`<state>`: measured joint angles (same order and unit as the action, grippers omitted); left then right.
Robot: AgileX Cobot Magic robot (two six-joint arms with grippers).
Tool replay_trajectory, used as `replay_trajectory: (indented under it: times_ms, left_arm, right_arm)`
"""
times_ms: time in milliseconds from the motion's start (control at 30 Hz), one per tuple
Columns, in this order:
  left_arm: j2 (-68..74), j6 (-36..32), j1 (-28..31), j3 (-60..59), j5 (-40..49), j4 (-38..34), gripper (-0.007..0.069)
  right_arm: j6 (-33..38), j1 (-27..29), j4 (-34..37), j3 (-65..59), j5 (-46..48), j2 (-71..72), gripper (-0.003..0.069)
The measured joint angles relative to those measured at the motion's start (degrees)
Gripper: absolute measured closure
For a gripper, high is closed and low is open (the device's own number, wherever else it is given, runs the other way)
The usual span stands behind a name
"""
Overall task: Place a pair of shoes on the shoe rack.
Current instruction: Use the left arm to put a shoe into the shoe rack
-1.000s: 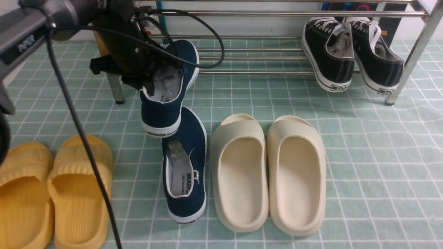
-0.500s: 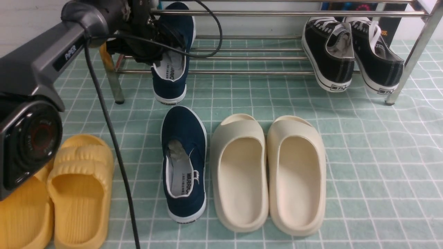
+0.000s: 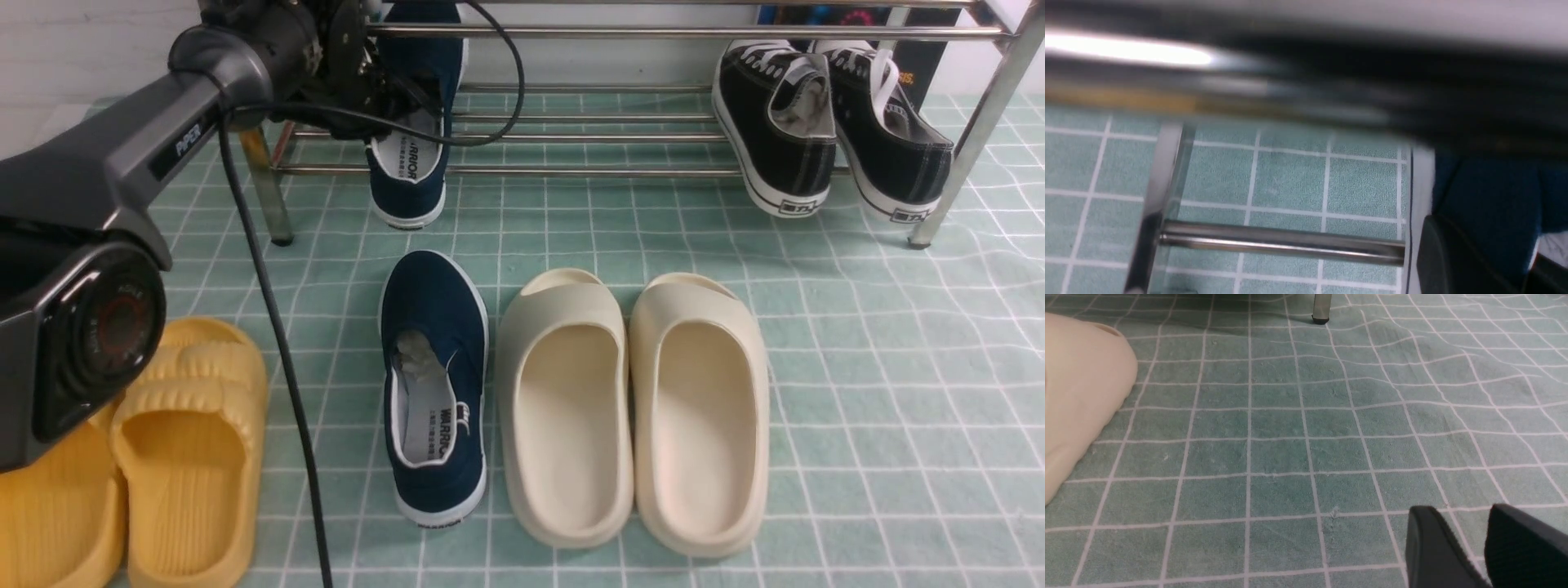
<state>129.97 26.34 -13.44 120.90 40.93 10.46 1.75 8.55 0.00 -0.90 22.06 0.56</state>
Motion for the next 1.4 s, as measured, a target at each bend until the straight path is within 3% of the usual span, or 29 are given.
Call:
replay_trajectory:
  times_ms: [400, 567, 667, 800, 967, 1200, 1267, 1400]
  left_arm:
    - [0.7, 2.3, 0.0, 0.0, -3.5, 0.4, 0.0603]
    - [1.3, 3.5, 0.0, 0.0, -6.1, 0.8, 0.0489]
    - [1.3, 3.6, 0.0, 0.3, -7.7, 1.0, 0.033]
    - [0.2, 3.6, 0.0, 0.3, -5.7, 1.1, 0.026]
    - [-3.9, 2.6, 0.0, 0.3, 1.9, 0.7, 0.0267]
    - [-10.3, -9.2, 0.0, 0.6, 21.8, -6.1, 0.0375]
    - [-12.7, -14.9, 0.0, 0.5, 28.5, -11.3, 0.041]
    - [-19.8, -19.5, -0.1, -6.2, 29.7, -20.0, 0.0434]
  right_arm:
    - [0.0, 0.0, 0.0, 0.0, 0.0, 0.0, 0.0419]
    - [0.0, 0.0, 0.0, 0.0, 0.0, 0.0, 0.0419]
    - [0.0, 0.0, 0.0, 0.0, 0.0, 0.0, 0.0419]
    - [0.0, 0.0, 0.0, 0.0, 0.0, 0.0, 0.0419]
    - [0.0, 0.0, 0.0, 0.0, 0.0, 0.0, 0.0419]
    - [0.0, 0.0, 0.0, 0.0, 0.0, 0.0, 0.0419]
    - [0.0, 0.0, 0.0, 0.0, 0.0, 0.0, 0.0419]
    - [0.0, 0.0, 0.0, 0.0, 0.0, 0.0, 0.0419]
